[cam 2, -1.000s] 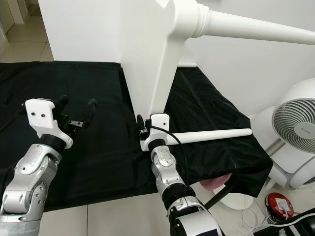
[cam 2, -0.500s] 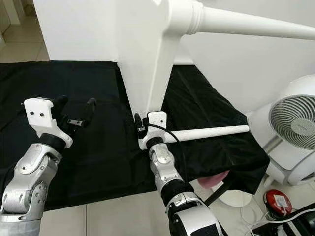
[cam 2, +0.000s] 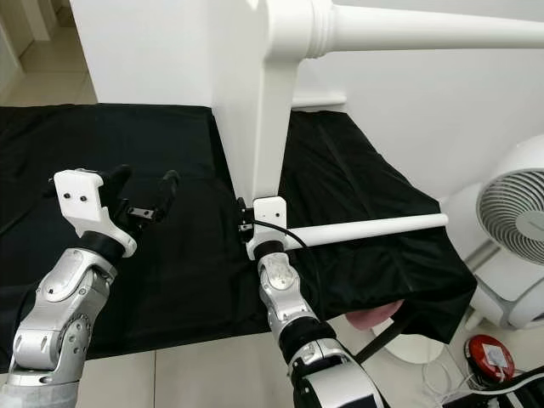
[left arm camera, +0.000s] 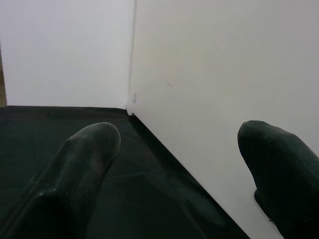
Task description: Building children table
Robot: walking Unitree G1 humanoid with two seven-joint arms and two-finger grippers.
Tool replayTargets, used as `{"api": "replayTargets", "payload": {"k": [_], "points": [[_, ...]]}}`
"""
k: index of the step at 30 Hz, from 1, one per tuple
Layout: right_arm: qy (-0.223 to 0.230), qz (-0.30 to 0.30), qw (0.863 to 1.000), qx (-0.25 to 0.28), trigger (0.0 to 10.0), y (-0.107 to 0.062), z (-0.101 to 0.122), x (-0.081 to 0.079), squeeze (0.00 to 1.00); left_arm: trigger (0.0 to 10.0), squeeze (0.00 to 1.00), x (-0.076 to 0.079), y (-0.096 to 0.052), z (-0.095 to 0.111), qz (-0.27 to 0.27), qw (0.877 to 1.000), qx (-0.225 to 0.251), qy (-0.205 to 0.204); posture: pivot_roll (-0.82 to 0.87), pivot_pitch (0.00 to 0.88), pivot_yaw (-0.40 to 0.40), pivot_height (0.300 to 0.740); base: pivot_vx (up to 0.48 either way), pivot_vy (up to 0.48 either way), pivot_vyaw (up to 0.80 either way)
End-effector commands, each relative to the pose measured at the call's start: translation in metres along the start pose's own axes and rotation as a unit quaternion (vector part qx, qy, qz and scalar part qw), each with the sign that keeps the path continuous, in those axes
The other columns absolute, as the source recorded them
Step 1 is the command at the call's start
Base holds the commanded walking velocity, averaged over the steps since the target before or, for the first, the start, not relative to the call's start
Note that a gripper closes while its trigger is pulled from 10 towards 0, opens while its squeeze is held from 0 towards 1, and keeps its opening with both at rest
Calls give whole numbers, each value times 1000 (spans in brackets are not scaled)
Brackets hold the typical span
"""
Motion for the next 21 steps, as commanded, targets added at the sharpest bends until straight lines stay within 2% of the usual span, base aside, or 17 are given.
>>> {"api": "replayTargets", "payload": {"k": [1,4,13,14,16,17,21], "points": [[17,-26,999,-8,10000,-9,-8,8,1000,10000,0,1,-1,-3,2,1000,-13,-2,53,0,-81,740,0,0,0],[28,-49,998,-11,10000,-14,-10,19,1000,10000,0,0,0,-3,0,1000,-13,-2,52,0,-74,740,0,0,0],[17,-69,997,-4,10000,-16,-7,29,1000,10000,0,1,0,-3,-5,1000,-14,-1,52,0,-70,740,0,0,0],[14,-62,998,-2,10000,-15,-5,30,98,10000,0,2,0,-3,-6,1000,-14,0,52,0,-70,740,0,0,0],[14,-62,998,-2,10000,-15,-5,30,98,10000,0,2,0,-3,-6,1000,-14,0,52,0,-70,740,0,0,0],[15,-59,998,0,10000,-14,-4,31,0,10000,0,2,0,-3,-8,1000,-14,-2,52,0,-70,740,0,0,0],[14,-51,999,4,10000,-12,-1,30,0,10000,0,4,1,-4,-12,1000,-14,0,54,0,-72,740,0,0,0]]}}
Point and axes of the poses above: a point about 5 cm out from each wrist's last joint towards the gripper, its own y axis pointing out of the wrist towards the gripper, its own z axis along the axis of the wrist's last joint, x = y × z, the point moved 1 cm from there along y, pointing out of the wrist towards the gripper, and after that the axes turned 8 degrees about y, right-handed, at the moved point
